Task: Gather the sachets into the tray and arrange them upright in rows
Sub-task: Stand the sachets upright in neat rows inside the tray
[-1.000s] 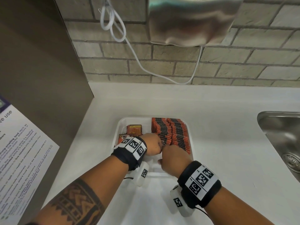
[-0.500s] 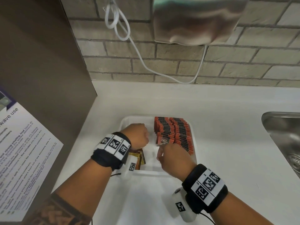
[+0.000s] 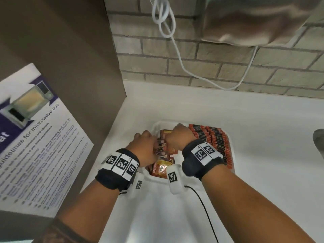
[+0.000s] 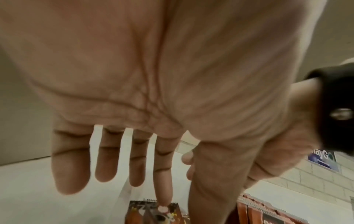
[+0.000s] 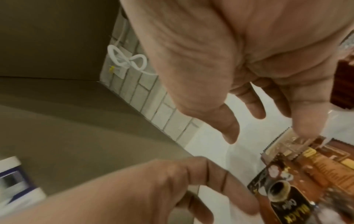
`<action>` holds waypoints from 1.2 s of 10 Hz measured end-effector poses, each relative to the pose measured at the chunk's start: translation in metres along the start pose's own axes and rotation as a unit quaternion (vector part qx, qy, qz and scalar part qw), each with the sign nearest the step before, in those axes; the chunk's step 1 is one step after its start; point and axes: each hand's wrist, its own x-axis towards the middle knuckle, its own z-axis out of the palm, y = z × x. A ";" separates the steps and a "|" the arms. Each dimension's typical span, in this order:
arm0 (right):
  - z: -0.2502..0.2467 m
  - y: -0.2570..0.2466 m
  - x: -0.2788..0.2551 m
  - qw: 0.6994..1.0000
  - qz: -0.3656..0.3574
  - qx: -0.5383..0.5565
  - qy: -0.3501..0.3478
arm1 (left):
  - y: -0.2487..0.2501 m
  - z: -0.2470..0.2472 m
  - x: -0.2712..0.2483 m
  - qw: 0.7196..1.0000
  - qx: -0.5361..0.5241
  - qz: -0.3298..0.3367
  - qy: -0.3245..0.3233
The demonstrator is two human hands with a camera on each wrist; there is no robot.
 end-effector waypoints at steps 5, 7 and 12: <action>0.016 -0.023 0.043 0.991 0.107 0.047 -0.065 | -0.020 -0.002 0.001 0.996 -0.071 0.052 -0.001; 0.014 -0.016 0.045 0.976 0.116 0.158 -0.091 | -0.022 0.001 0.008 0.996 -0.067 0.055 0.002; -0.028 -0.015 0.032 0.997 0.037 0.025 0.059 | -0.021 0.007 0.015 0.997 -0.043 0.065 0.010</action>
